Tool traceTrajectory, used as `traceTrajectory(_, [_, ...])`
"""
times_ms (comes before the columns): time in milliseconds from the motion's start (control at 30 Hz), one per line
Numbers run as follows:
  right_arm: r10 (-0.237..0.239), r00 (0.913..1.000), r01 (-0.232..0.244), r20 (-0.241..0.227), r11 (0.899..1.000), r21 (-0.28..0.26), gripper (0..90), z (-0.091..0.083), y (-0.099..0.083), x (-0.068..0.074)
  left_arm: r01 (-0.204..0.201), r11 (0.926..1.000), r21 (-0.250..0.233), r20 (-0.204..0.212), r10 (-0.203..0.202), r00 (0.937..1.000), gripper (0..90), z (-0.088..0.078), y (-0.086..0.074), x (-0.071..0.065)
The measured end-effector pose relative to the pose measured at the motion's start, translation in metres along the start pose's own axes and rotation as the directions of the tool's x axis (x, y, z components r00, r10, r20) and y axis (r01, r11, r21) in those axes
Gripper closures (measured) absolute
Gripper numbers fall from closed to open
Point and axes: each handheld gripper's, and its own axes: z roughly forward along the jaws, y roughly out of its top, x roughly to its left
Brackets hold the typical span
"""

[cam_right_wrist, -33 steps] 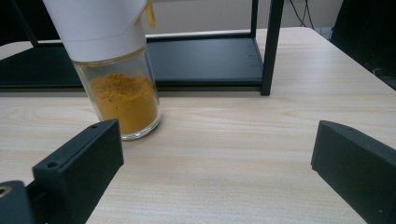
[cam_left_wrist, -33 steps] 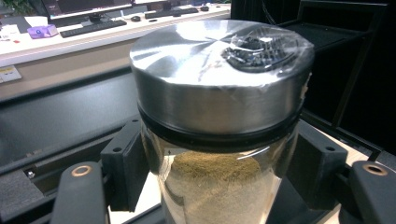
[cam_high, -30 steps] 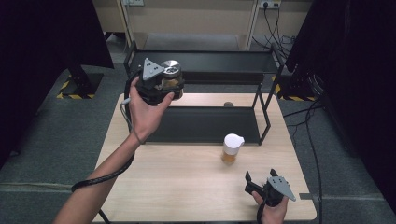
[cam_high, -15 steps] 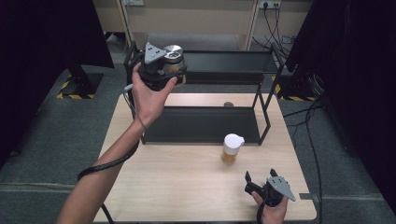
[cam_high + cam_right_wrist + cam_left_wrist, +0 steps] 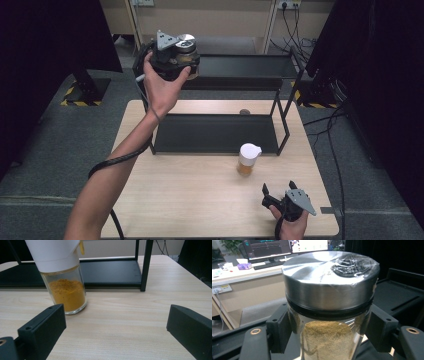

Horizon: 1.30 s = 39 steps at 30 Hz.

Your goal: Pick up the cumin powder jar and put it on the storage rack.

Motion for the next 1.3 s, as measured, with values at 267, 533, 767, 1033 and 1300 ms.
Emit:
traceTrajectory(267, [-0.003,1.0000,0.003,-0.001,1.000,0.001,2.4,0.000,0.000,0.000,-0.004,0.9999,0.014,-0.042,0.005,0.9991,29.9,0.026,0.000,0.001])
traceTrajectory(533, [-0.005,1.0000,0.005,-0.001,1.000,0.001,2.4,0.000,0.000,0.000,0.011,0.9993,0.036,-0.077,-0.008,0.9970,29.9,0.046,0.000,-0.001])
traceTrajectory(767, [-0.007,1.0000,0.007,-0.002,1.000,0.001,2.4,0.000,0.000,0.000,0.033,0.9982,0.049,-0.095,-0.028,0.9951,29.9,0.057,0.000,0.000])
traceTrajectory(1033, [-0.010,0.9999,0.010,-0.004,1.000,0.001,2.4,0.001,0.000,0.000,0.053,0.9974,0.049,-0.102,-0.048,0.9936,29.9,0.064,-0.001,0.000])
traceTrajectory(1300, [-0.014,0.9999,0.014,-0.005,1.000,0.000,2.5,0.001,0.000,0.001,0.058,0.9975,0.040,-0.100,-0.053,0.9935,29.9,0.066,-0.004,0.001])
